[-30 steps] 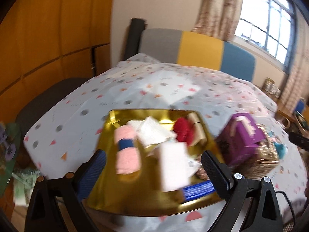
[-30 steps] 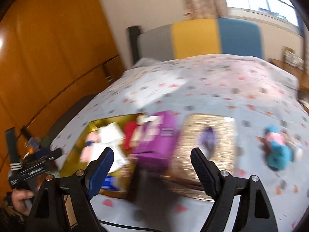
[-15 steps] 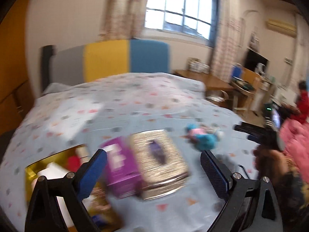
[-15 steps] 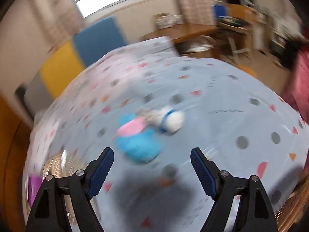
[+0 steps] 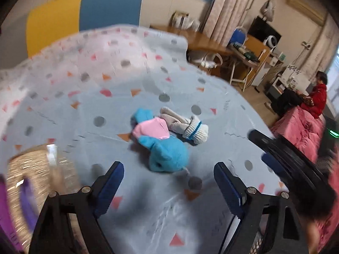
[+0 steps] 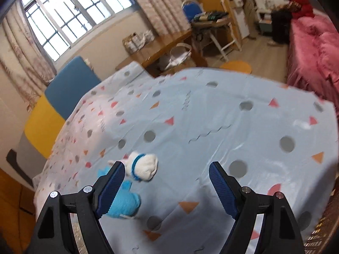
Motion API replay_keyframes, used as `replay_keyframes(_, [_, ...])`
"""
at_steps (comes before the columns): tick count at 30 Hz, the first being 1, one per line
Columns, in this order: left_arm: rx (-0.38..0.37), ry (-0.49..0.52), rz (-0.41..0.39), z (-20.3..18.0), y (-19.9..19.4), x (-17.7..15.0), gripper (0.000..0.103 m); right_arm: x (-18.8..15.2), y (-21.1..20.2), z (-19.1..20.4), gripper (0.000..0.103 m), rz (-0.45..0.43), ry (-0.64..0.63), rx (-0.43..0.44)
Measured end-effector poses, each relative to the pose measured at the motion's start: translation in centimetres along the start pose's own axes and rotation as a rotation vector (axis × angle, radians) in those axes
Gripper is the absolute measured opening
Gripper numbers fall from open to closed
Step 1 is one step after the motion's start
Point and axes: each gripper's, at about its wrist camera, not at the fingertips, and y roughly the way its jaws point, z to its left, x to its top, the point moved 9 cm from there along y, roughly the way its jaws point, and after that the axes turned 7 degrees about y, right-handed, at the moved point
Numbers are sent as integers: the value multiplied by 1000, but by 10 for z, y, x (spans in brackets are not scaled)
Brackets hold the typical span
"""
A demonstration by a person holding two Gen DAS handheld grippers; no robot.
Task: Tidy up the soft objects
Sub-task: 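Move both tools to the blue plush toy and white glove bundle and grasp them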
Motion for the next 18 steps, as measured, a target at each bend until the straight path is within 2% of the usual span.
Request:
replay_keyframes(3, [49,-46,76,10,49,1,94,-7,3,1,83,37,15,23])
replay_keyframes(7, [20,-136,134,17,88,-4,94,-7,3,-1,83,41,48,42])
replay_keyframes(8, [9,-149,143,16,97,-6,92,-8,4,-2,83,48,55,46])
replay_keyframes(9, [-3,-153,151,15,105,-8,74,-8,5,-2,83,55,56,44])
replay_keyframes(10, [-23,-154,157,13,109,-11,62,-10,6,-2,83,67,54,44])
replay_keyframes(13, [-51,-151,123,13,105,-12,57,-15,11,1,83,97,41,40])
replay_keyframes(15, [-39,-152,118,17,102,-14,56,-18,12,4,83,122,13,33])
replay_keyframes(18, [-3,-139,95,26,91,-19,56,-20,21,25,83,178,-142,16])
